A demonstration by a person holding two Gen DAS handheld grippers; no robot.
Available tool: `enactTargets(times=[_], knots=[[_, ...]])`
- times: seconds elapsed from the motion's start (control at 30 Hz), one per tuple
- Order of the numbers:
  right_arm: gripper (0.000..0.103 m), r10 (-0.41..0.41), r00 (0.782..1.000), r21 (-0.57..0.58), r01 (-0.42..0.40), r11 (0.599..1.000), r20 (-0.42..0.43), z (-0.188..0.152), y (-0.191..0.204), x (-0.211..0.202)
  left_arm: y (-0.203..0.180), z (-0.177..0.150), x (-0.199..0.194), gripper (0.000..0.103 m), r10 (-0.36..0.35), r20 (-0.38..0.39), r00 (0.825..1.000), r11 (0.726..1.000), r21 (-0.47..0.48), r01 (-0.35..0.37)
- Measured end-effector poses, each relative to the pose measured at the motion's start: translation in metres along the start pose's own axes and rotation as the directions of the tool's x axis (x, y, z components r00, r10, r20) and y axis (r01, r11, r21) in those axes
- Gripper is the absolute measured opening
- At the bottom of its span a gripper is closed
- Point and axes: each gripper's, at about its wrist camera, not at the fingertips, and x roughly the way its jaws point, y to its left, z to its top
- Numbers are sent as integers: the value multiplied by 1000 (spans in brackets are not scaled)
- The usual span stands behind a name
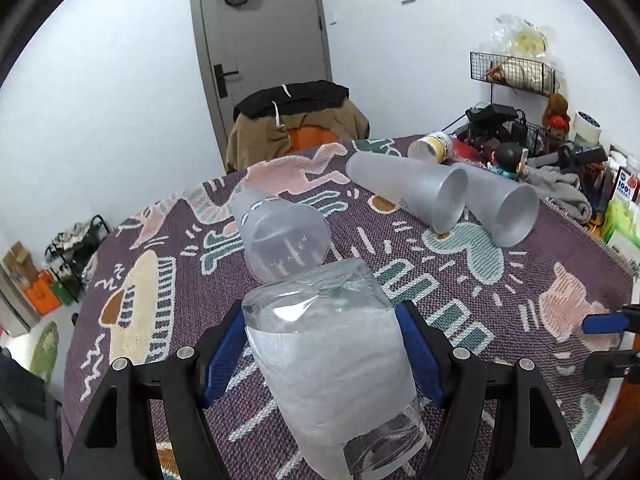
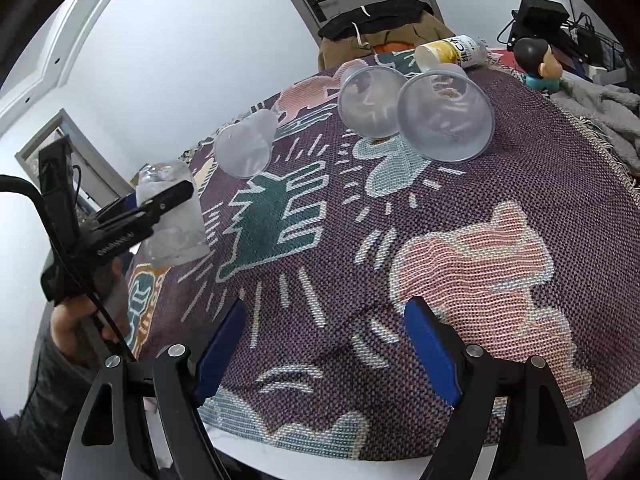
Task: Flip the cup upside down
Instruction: 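Rotate the clear cup with the left gripper, rim toward the blanket, then lower the cup onto the blanket and open the left gripper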
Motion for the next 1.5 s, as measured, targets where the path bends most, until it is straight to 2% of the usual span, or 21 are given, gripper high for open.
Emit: enactTargets(times=[0.13, 0.33, 0.6, 0.73, 0.97, 1.07, 1.5], knots=[[82, -2, 1000, 8, 2, 1000, 1, 0, -3, 0, -4, -2, 3, 75, 19, 19, 1000, 1000, 13, -19], [82, 0, 1000, 5, 0, 1000, 0, 0, -4, 1, -7, -9, 5, 75, 13, 3, 1000, 1000, 17, -13], [82, -4, 1000, -2, 4, 1000, 1, -1, -1, 1, -7, -23, -12, 75, 24, 33, 999, 1000, 11, -24], [82, -4, 1000, -7, 4, 1000, -2, 0, 1, 2, -4, -31, -19, 75, -35, 1, 999, 999, -20, 35], [82, -5, 1000, -15, 5, 1000, -12, -1, 3, 2, -5, -40, -29, 75, -73, -20, 997, 996, -46, 72], [82, -6, 1000, -17, 6, 1000, -15, -1, 3, 2, -5, -38, -34, 75, -67, -22, 998, 997, -45, 66], [82, 7, 1000, -42, -6, 999, 4, 0, 11, -10, 6, -21, -77, 97, -126, 46, 991, 988, -88, 129]])
